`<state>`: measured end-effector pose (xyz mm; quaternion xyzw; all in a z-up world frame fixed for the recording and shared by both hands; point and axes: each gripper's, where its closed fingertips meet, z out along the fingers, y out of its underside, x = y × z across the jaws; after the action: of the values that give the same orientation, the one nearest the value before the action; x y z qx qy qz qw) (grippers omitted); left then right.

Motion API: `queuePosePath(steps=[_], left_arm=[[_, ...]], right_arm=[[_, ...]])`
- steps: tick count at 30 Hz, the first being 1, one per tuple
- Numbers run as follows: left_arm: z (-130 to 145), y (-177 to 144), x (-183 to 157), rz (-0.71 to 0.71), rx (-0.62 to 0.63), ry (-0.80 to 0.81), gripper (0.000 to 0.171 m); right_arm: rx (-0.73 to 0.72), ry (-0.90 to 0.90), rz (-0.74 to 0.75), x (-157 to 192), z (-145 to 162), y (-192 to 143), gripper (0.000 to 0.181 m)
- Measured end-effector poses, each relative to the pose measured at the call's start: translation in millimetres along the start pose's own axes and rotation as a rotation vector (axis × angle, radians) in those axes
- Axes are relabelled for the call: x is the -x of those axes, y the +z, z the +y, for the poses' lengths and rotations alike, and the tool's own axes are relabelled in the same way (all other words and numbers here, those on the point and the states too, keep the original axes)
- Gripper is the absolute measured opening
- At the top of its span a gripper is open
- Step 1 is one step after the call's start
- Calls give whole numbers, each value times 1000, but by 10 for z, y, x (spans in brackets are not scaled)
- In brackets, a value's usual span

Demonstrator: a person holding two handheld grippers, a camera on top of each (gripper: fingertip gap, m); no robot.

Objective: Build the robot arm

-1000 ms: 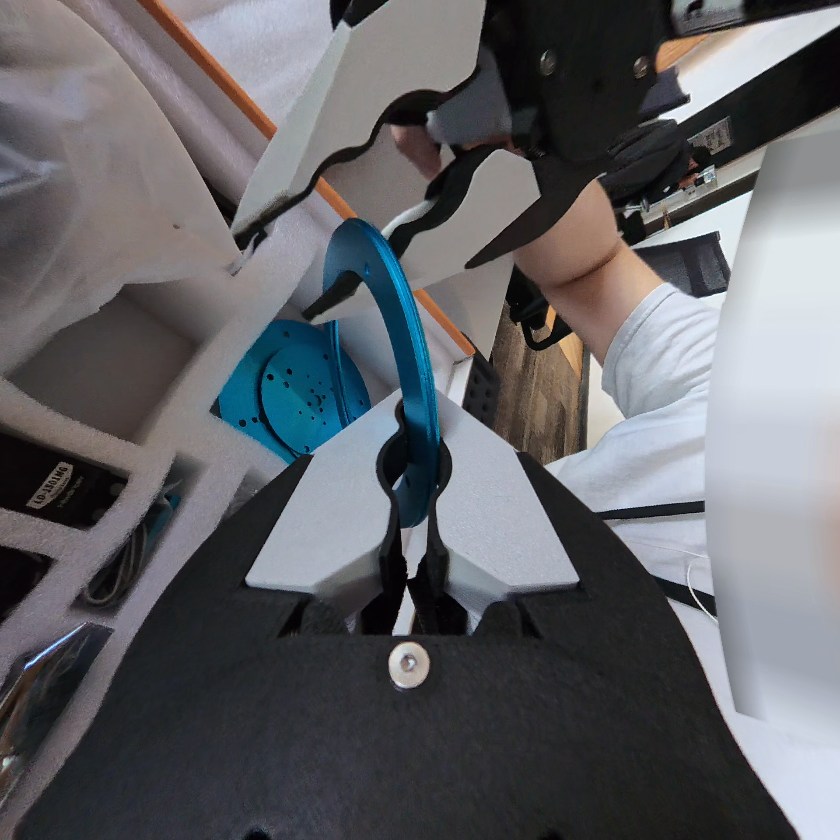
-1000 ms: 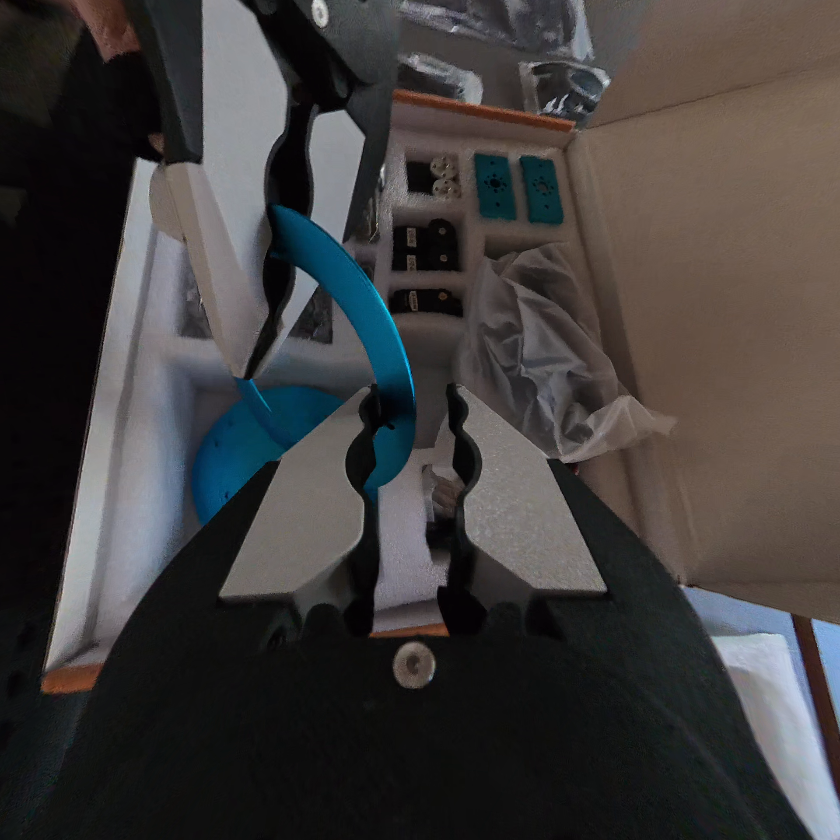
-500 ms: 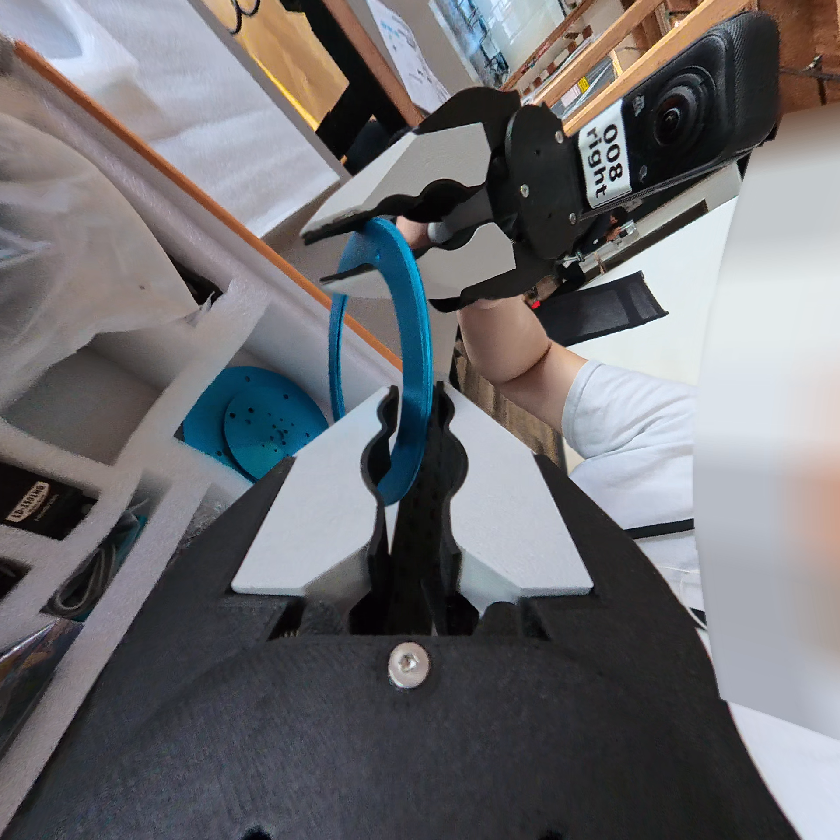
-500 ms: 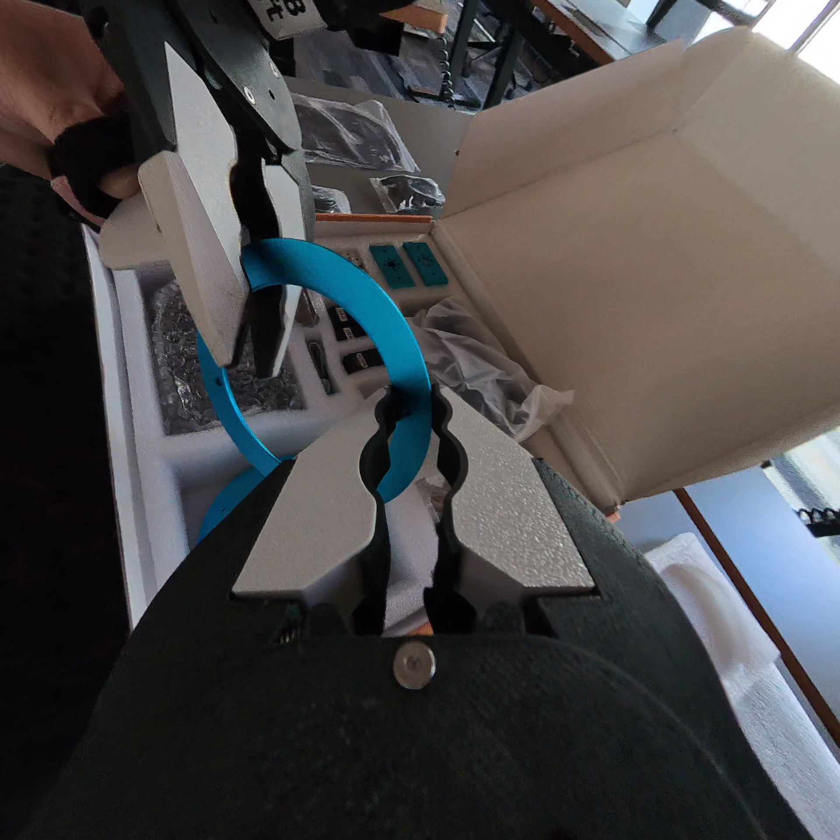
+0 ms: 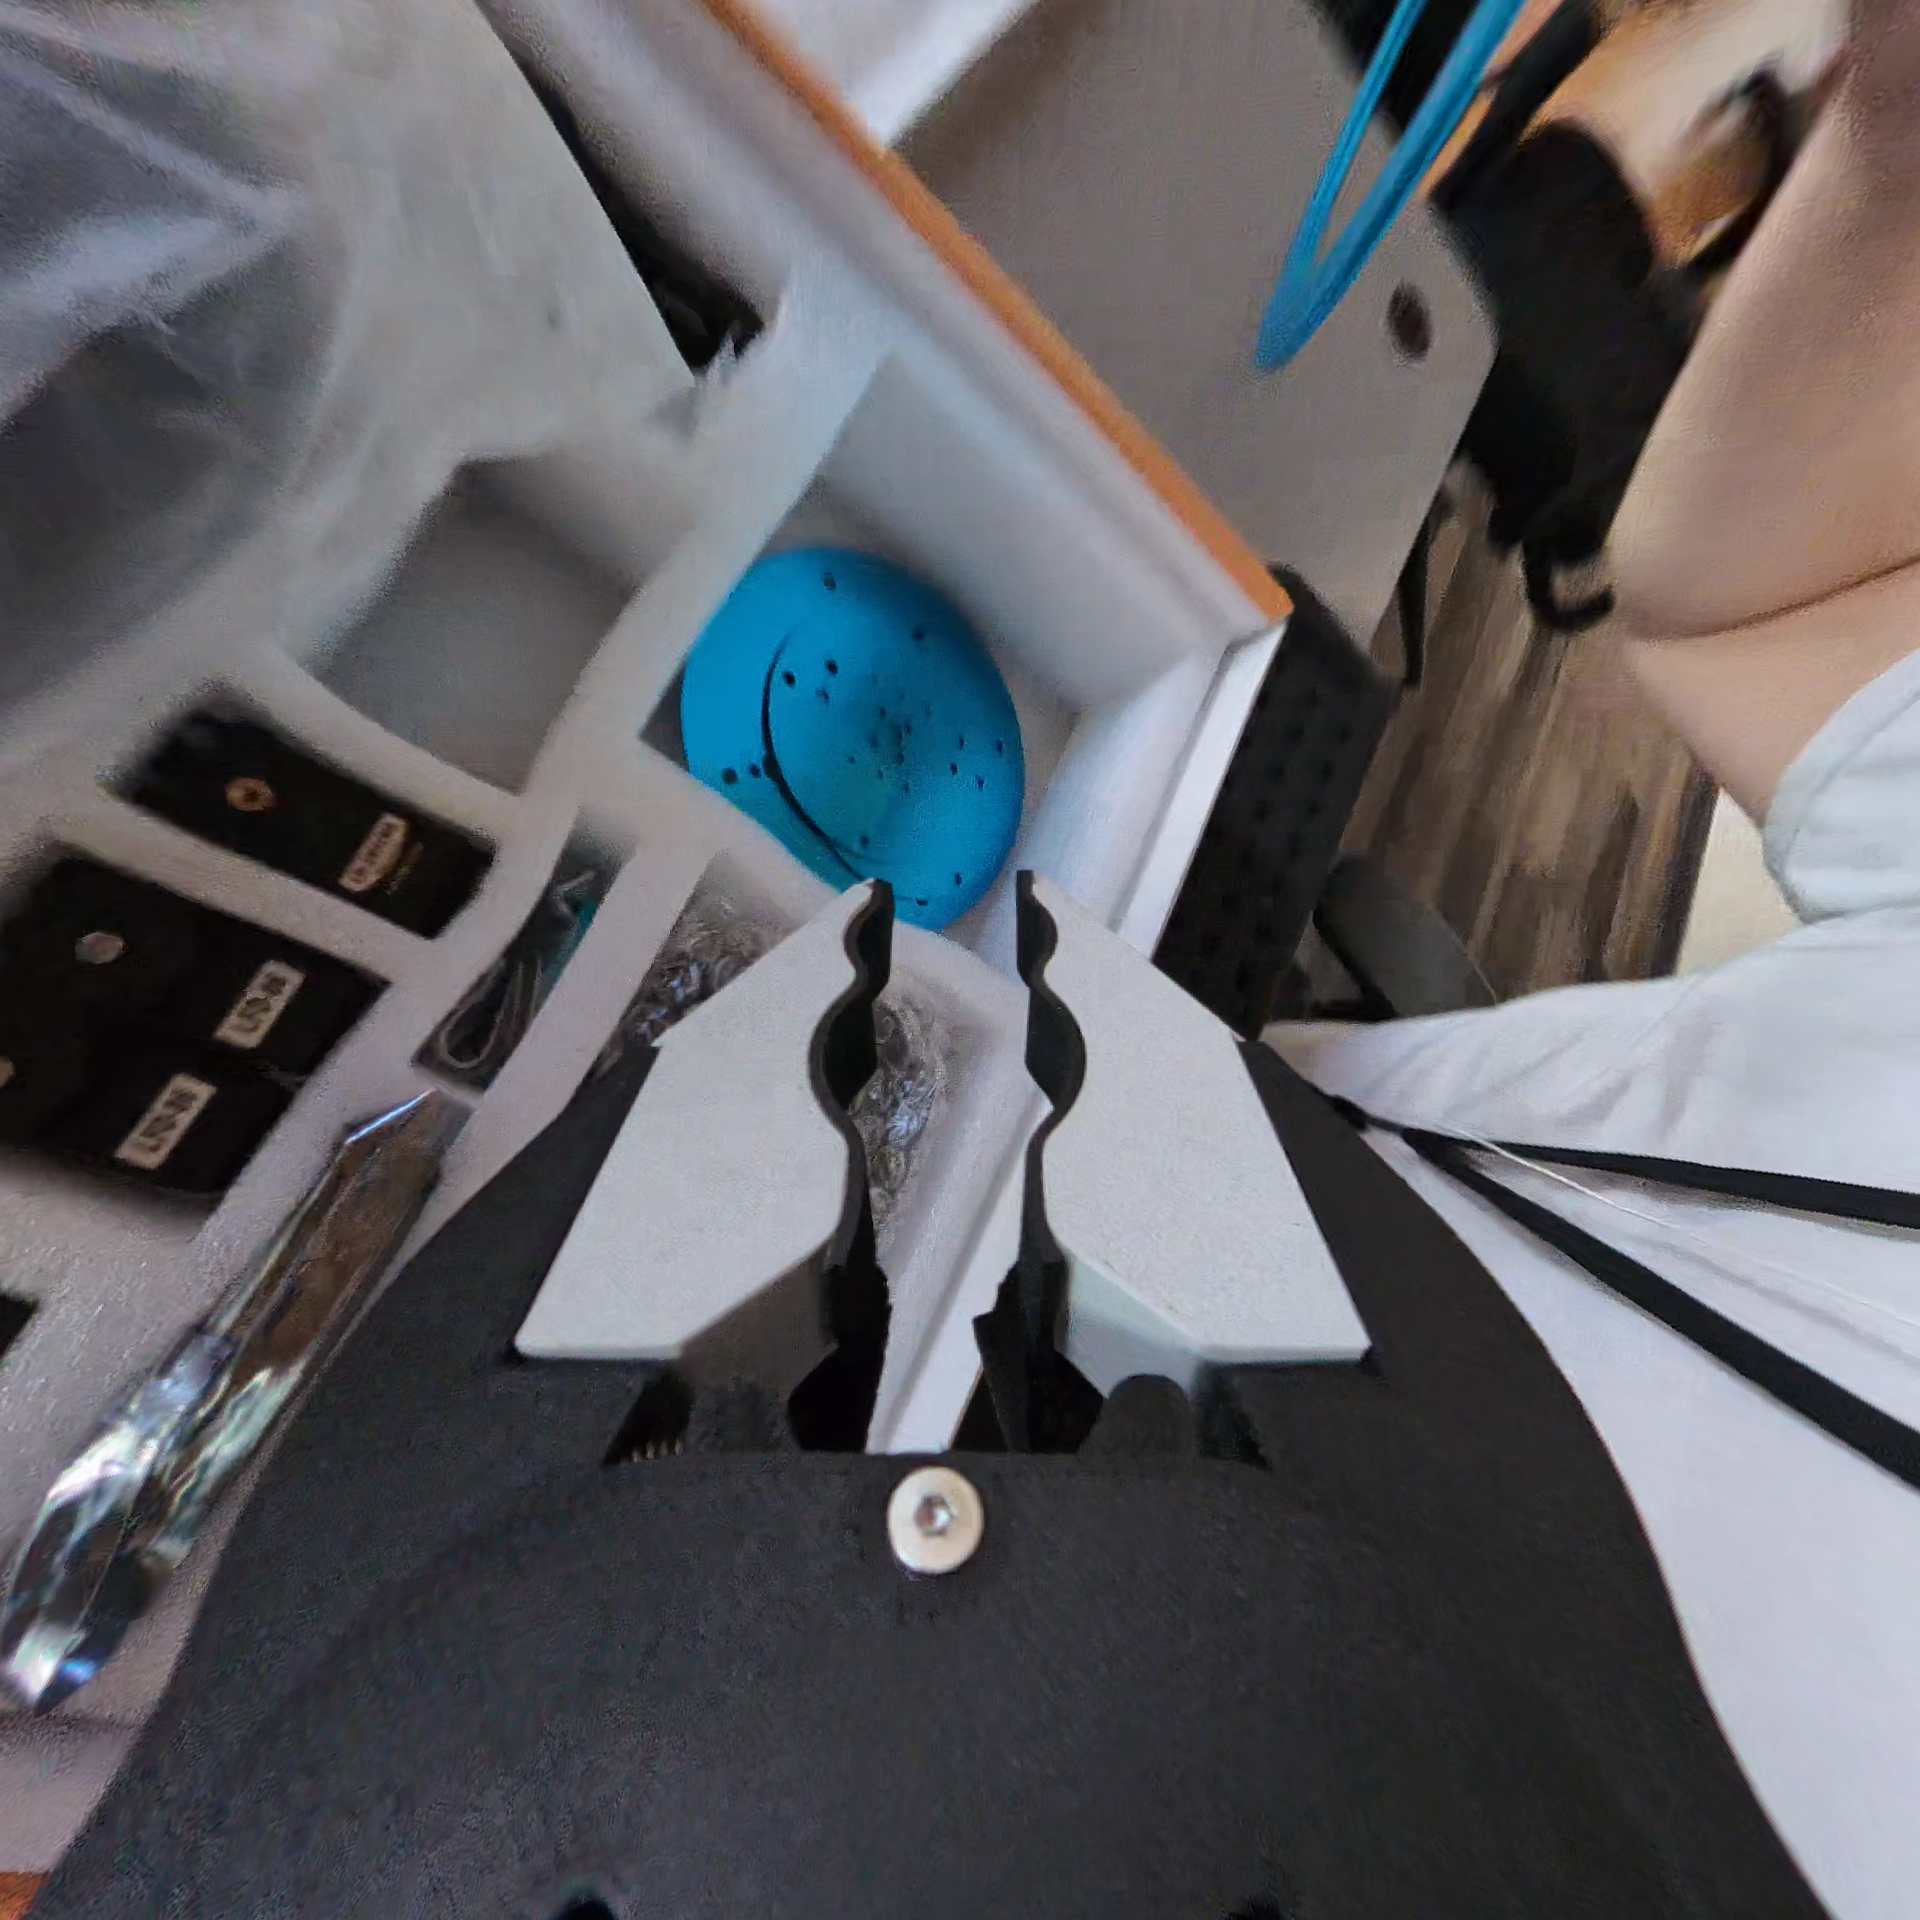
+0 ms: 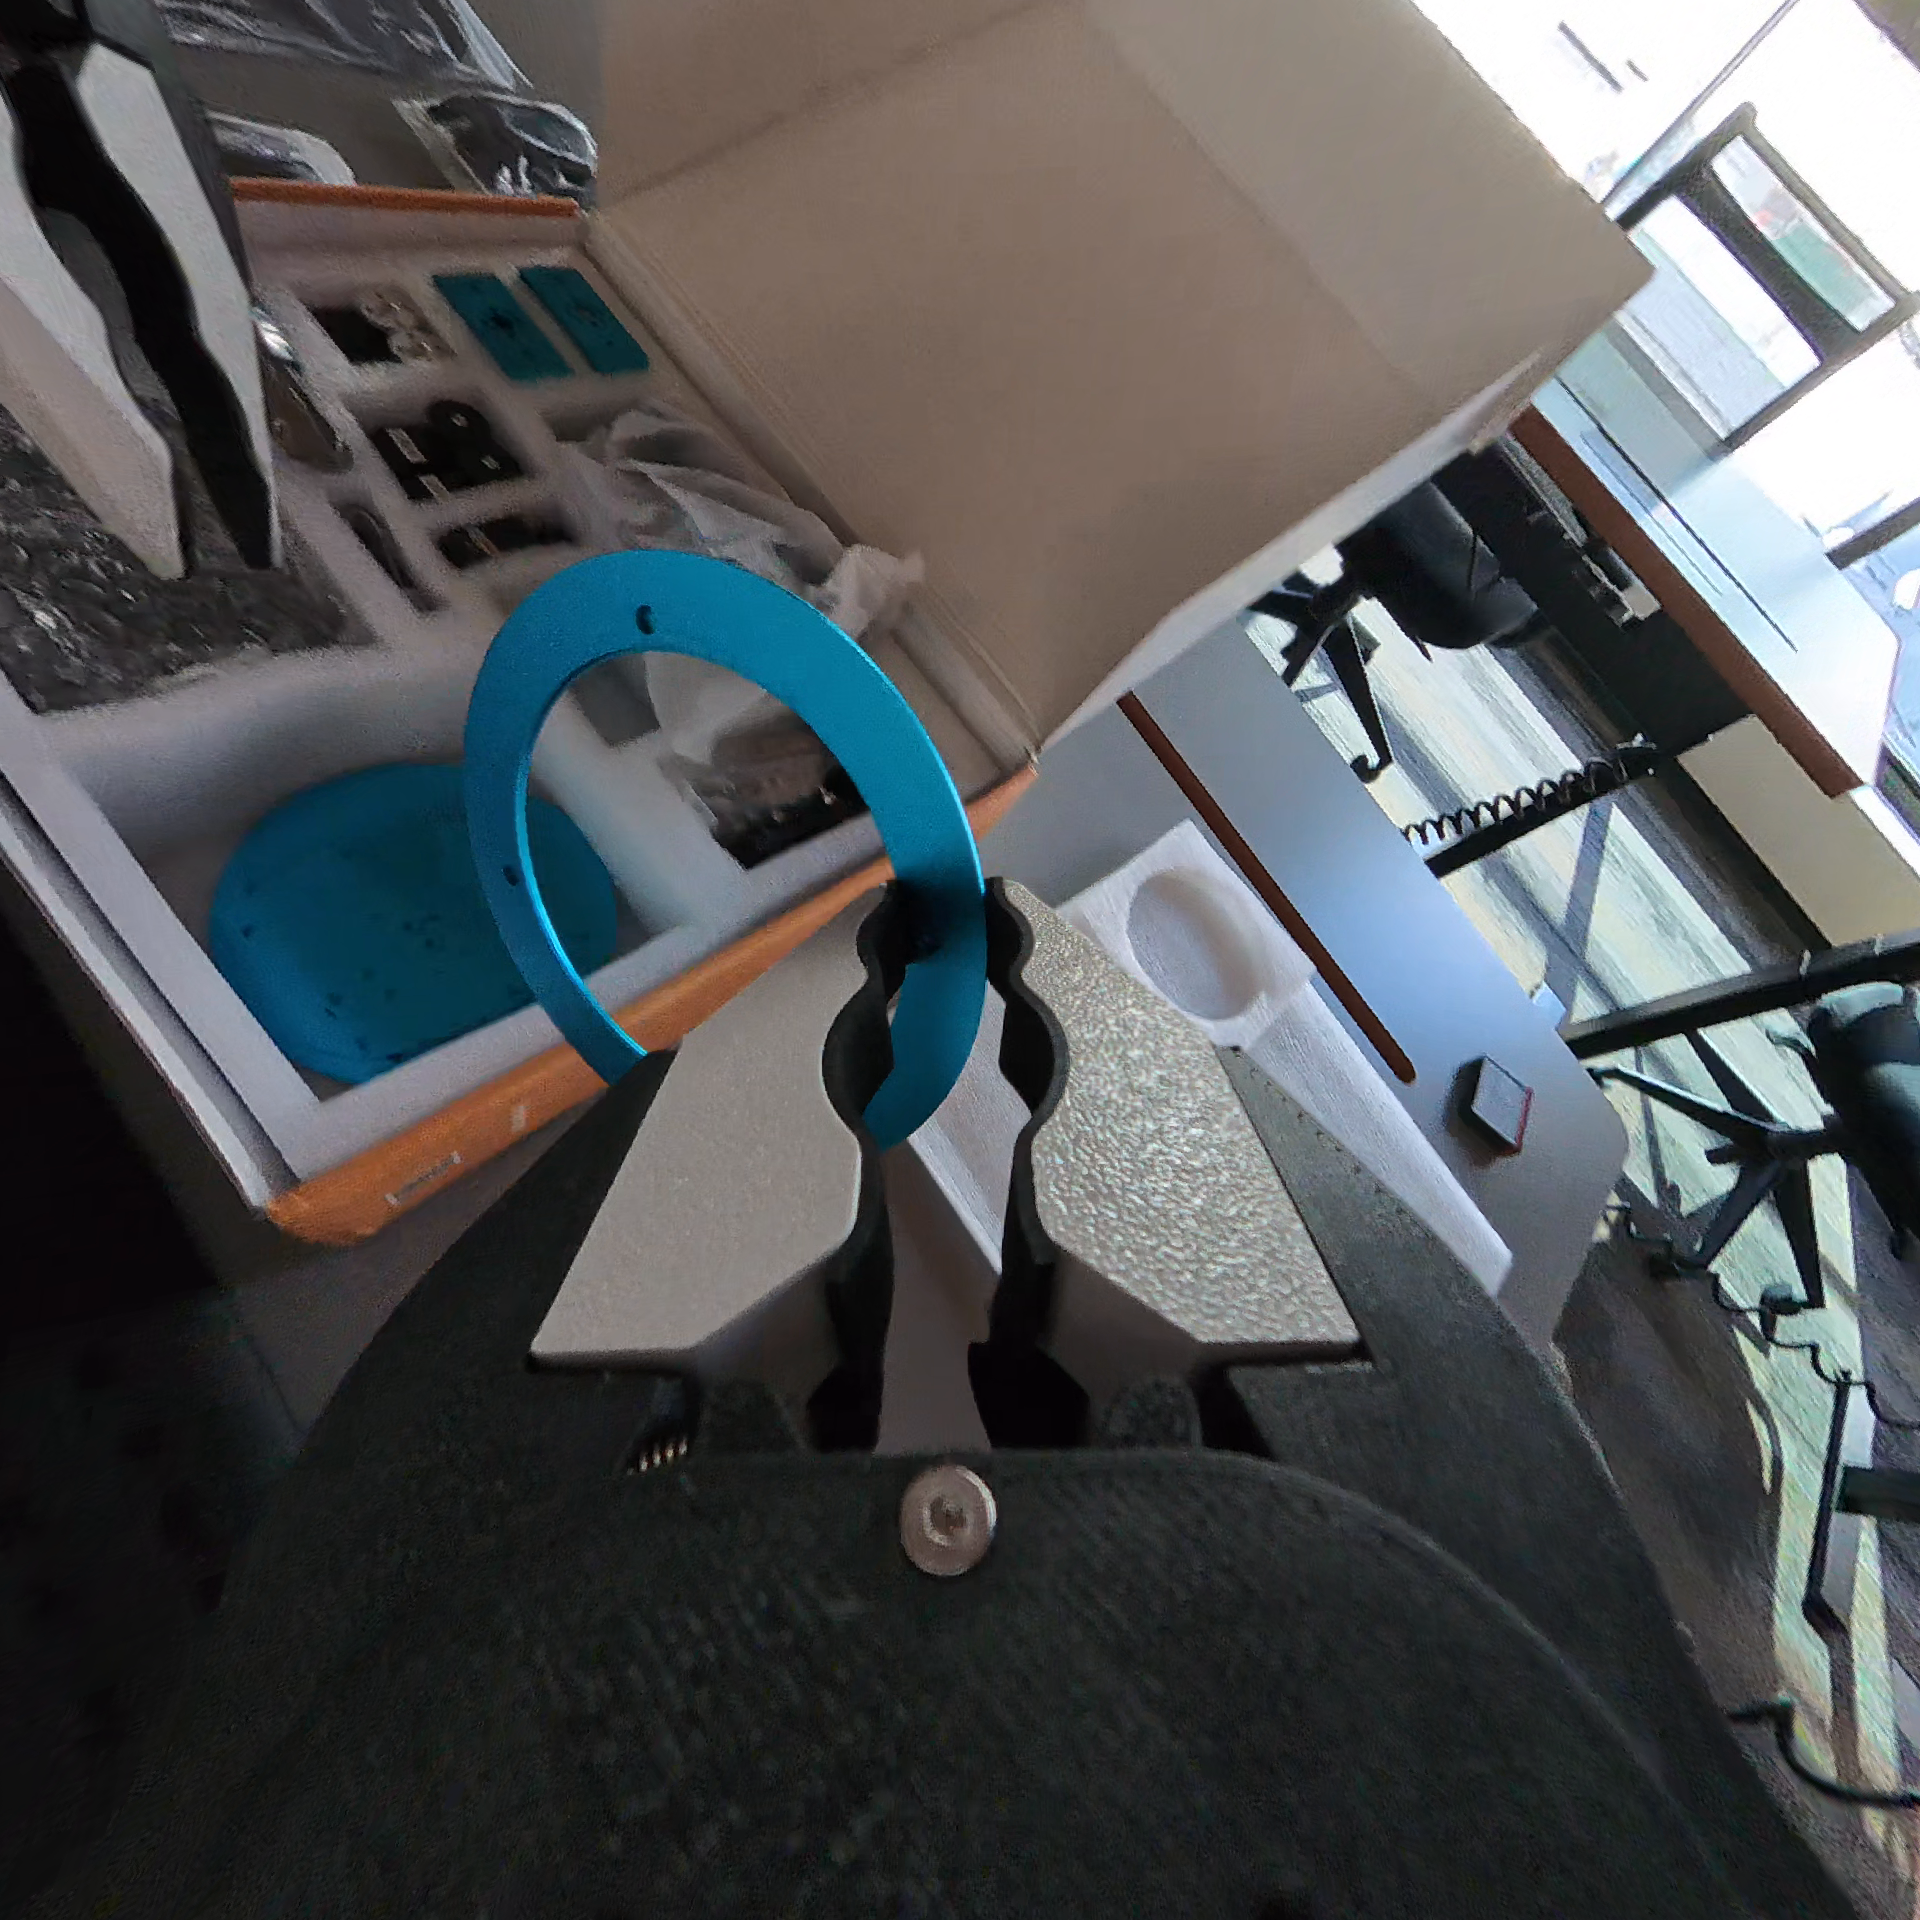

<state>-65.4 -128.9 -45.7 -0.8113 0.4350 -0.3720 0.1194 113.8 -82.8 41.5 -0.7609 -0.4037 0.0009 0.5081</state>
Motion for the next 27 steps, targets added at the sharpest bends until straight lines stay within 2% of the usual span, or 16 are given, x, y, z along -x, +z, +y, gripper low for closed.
queuePosePath(steps=[2, 4, 7, 12, 16, 18, 23, 27], left_arm=[[-31, 126, -9, -5, 125, -22, 22], [-119, 242, 65, -73, 215, 25, 28], [-197, 443, 167, -176, 330, 105, 48], [-77, 720, 201, -189, 507, 107, 74], [18, 830, 112, -82, 575, -73, 87], [19, 841, 100, -57, 593, -138, 85], [-5, 859, 76, -59, 605, -216, 93], [32, 867, 106, -147, 657, -187, 100]], right_arm=[[18, 4, 28, -124, 107, -106, 14], [21, 22, 52, -230, 177, -186, 14], [-23, 61, 69, -321, 222, -264, 14], [-63, 76, 61, -383, 338, -284, 14], [-87, 72, 32, -383, 365, -257, 14], [-98, 61, 23, -377, 345, -251, 14], [-121, 28, 10, -342, 267, -256, 14], [-131, 15, 8, -326, 244, -280, 14]])
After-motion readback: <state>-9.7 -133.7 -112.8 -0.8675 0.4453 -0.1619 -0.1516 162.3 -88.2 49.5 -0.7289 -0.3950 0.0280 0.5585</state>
